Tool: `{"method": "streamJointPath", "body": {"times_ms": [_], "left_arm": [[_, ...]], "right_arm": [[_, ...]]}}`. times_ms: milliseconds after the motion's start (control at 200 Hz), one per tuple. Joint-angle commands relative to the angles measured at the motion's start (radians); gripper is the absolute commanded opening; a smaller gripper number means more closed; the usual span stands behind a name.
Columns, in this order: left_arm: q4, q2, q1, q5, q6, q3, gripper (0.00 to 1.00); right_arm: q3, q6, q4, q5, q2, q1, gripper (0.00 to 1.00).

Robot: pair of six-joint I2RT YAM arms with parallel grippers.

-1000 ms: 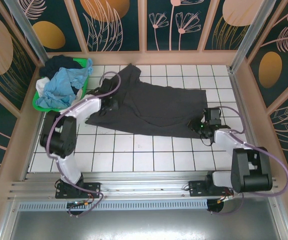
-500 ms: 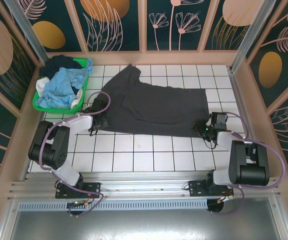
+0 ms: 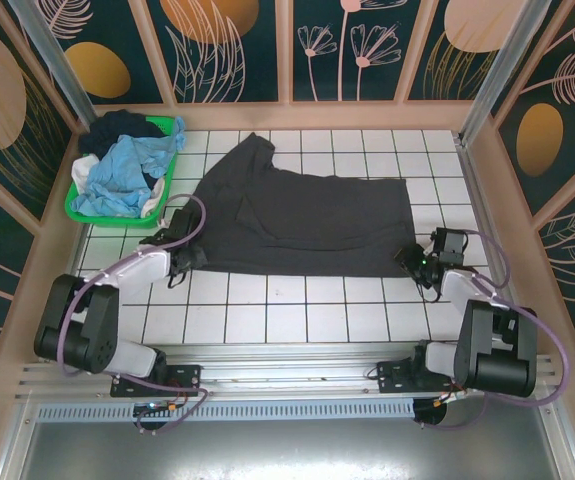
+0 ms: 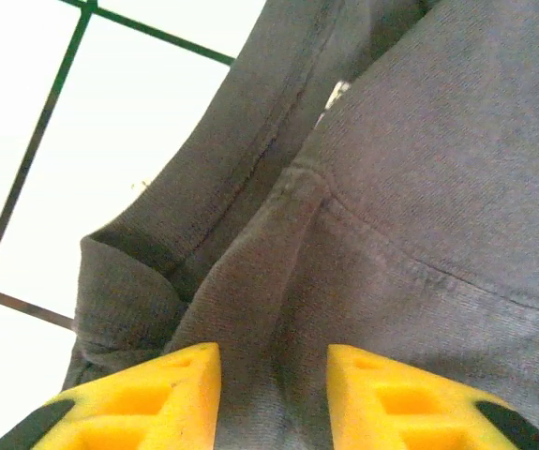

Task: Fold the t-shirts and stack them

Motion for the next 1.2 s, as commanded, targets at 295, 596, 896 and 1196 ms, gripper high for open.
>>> {"method": "streamJointPath", "body": {"times_ms": [295,596,896,1196], "left_arm": [[-0.011,0.187,0.017,-0.082,0.033,0.058,0.42],[-0.063,0.050,0.021,-0.089,0.022,0.031,0.06],[-0.202,-0.166,0.018,-0.097,0.006,0.049,0.05],[-0.200,-0.097,0.018,-0.111,-0.029,0.033,0.56]], "right_arm": [[0.004,-0.034,0.044,-0.084,0.088,0.052,0.37],[-0.004,-0.041,0.043,-0.046,0.126,-0.011,0.37],[0.000,-0.034,0.018,0.000,0.116,-0.017,0.36],[0.020,-0.032,-0.039,-0.016,0.027,0.012,0.36]]}}
